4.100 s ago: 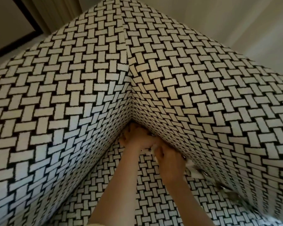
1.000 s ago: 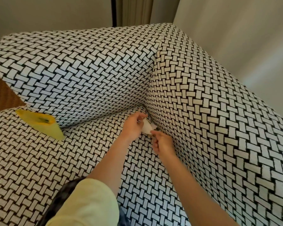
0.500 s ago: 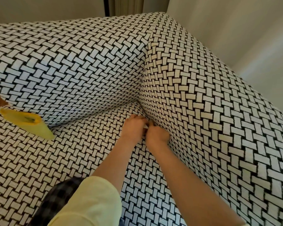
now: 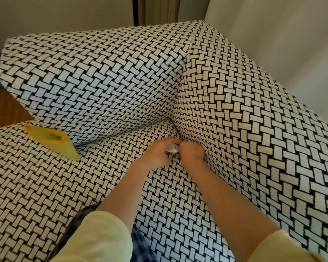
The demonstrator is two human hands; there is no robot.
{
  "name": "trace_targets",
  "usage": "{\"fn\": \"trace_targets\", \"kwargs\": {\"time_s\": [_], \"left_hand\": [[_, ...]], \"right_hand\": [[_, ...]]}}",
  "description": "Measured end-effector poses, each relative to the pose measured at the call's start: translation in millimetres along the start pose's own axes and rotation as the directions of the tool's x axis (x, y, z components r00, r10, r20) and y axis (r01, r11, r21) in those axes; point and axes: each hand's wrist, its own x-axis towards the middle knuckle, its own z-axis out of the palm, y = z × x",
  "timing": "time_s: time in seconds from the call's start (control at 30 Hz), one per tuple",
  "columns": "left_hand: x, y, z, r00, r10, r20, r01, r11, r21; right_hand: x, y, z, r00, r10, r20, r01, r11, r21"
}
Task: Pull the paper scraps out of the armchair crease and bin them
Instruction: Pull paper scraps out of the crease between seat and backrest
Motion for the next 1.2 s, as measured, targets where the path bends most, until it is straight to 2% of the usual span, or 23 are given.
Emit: {"fn": "trace_targets", "kwargs": {"time_s": [0.07, 0.17, 0.3, 0.33, 0.37, 0.4, 0.43, 0.47, 0.5, 0.53, 0.57, 0.67, 0.8, 0.9, 0.97, 1.03, 1.1, 1.2], "left_hand": [[-4.7, -2.1, -2.0, 0.999, 0.018, -0.031, -0.016, 0.999, 0.045], [-16.3, -5.1, -8.1, 0.998, -0.042, -0.056, 0.041, 0.999, -0.007], [-27.4, -2.2, -19.4, 0.985, -0.075, -0.154, 0.065, 0.996, -0.065], [-29.7, 1.5, -23.9, 0.978, -0.082, -0.191, 0.064, 0.993, -0.099], [-32.4, 5.2, -28.9, 0.969, -0.084, -0.232, 0.056, 0.991, -0.125], [-37.6, 8.6, -36.1, 0.959, -0.078, -0.274, 0.041, 0.989, -0.14], [-43.4, 12.1, -43.8, 0.948, -0.074, -0.308, 0.032, 0.99, -0.139], [-51.5, 13.4, -53.8, 0.938, -0.073, -0.339, 0.027, 0.99, -0.139], [-59.2, 13.4, -63.7, 0.929, -0.07, -0.364, 0.02, 0.99, -0.14], [-66.7, 11.6, -74.3, 0.919, -0.073, -0.387, 0.017, 0.989, -0.145], [-74.8, 9.4, -85.3, 0.907, -0.074, -0.415, 0.016, 0.99, -0.141], [-99.3, -7.1, -116.8, 0.833, -0.105, -0.543, 0.055, 0.993, -0.106], [-134.5, -41.3, -148.4, 0.645, -0.172, -0.744, 0.149, 0.984, -0.099], [-153.9, -66.7, -163.9, 0.57, -0.284, -0.771, 0.261, 0.952, -0.158], [-160.7, -82.5, -167.4, 0.607, -0.355, -0.711, 0.327, 0.927, -0.183], [-165.7, -95.9, -167.5, 0.691, -0.328, -0.644, 0.373, 0.925, -0.071], [-166.5, -104.2, -166.2, 0.771, -0.298, -0.562, 0.396, 0.916, 0.058], [-163.9, -111.2, -167.3, 0.837, -0.339, -0.431, 0.466, 0.853, 0.234]], "right_hand": [[-0.6, -0.1, -1.8, 1.0, -0.002, 0.004, 0.002, 1.0, 0.007], [-7.3, -2.8, -2.3, 1.0, -0.011, -0.02, 0.011, 1.0, 0.003], [-16.3, -6.9, -6.6, 0.98, -0.067, -0.185, 0.066, 0.998, -0.012], [-16.7, -8.5, -8.7, 0.973, -0.045, -0.226, 0.063, 0.995, 0.075], [-16.9, -10.4, -11.4, 0.971, 0.014, -0.24, 0.053, 0.961, 0.272], [-16.8, -13.4, -15.5, 0.979, 0.101, -0.174, 0.016, 0.822, 0.569], [-16.1, -16.7, -18.8, 0.99, 0.143, -0.01, -0.071, 0.55, 0.832], [-16.8, -20.7, -22.4, 0.982, 0.096, 0.163, -0.182, 0.246, 0.952], [-18.5, -24.1, -25.3, 0.959, 0.002, 0.284, -0.284, 0.002, 0.959], [-21.4, -28.2, -27.3, 0.933, -0.096, 0.346, -0.357, -0.144, 0.923], [-24.8, -32.9, -28.4, 0.915, -0.176, 0.362, -0.396, -0.236, 0.887], [-39.5, -58.4, -34.0, 0.896, -0.303, 0.324, -0.429, -0.411, 0.804], [-57.2, -111.3, -50.1, 0.869, -0.382, 0.315, -0.474, -0.456, 0.753], [-62.5, -151.1, -67.3, 0.824, -0.476, 0.307, -0.532, -0.464, 0.708], [-64.8, -174.1, -80.7, 0.808, -0.517, 0.284, -0.55, -0.488, 0.678], [-66.5, -197.1, -92.6, 0.796, -0.551, 0.251, -0.551, -0.487, 0.677], [-65.6, -217.3, -100.2, 0.8, -0.555, 0.228, -0.514, -0.438, 0.738], [-62.2, -235.9, -103.3, 0.814, -0.521, 0.256, -0.492, -0.384, 0.781]]}}
